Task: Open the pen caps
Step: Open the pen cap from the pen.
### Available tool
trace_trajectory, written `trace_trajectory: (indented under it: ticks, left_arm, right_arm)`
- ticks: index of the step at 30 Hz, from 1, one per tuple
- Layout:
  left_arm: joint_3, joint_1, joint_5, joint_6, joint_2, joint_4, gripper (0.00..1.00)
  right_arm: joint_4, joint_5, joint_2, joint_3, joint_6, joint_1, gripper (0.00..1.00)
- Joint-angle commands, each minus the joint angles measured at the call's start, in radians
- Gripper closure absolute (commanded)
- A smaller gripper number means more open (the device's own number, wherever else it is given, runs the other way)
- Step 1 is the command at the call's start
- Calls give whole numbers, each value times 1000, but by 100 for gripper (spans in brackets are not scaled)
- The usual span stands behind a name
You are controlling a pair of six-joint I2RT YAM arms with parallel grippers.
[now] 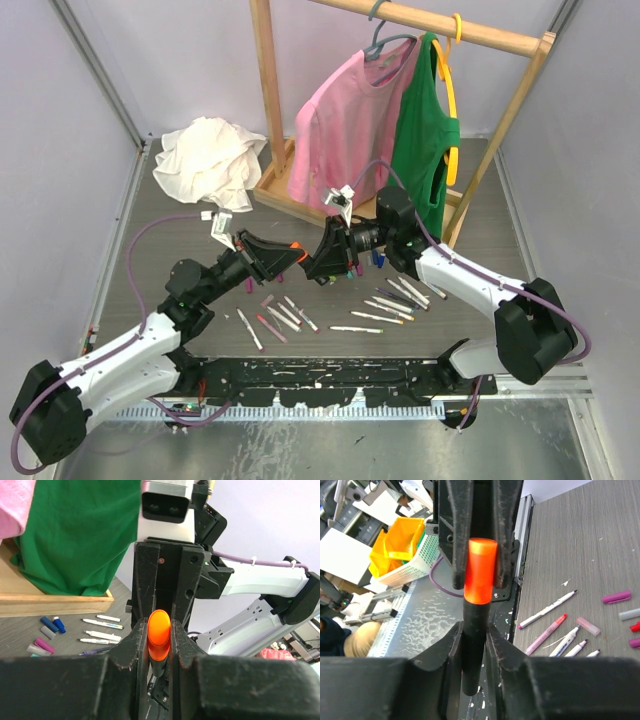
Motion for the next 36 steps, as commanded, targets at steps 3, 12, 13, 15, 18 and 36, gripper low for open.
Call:
trace_trajectory:
  ticks: [3,12,13,15,18,36]
  left_arm:
    - [91,44,40,42,-13,26,100]
    - [248,240,93,18,-22,3,100]
    - [267,256,88,13,-24,6,100]
    - [299,279,71,4,-28,5,100]
    - [333,303,32,-6,-34,-4,100]
    - [497,388,-16,-67,-11,-18,100]
  right_arm:
    - [53,-9,-17,9,13,3,93]
    - [56,-29,5,14,21,7,99]
    - [56,-30,7,14,21,8,99]
    - [56,-30,12,14,22,8,99]
    - [55,-31,17,15,23,10,99]
    - [29,-22,63,22,13,35,99]
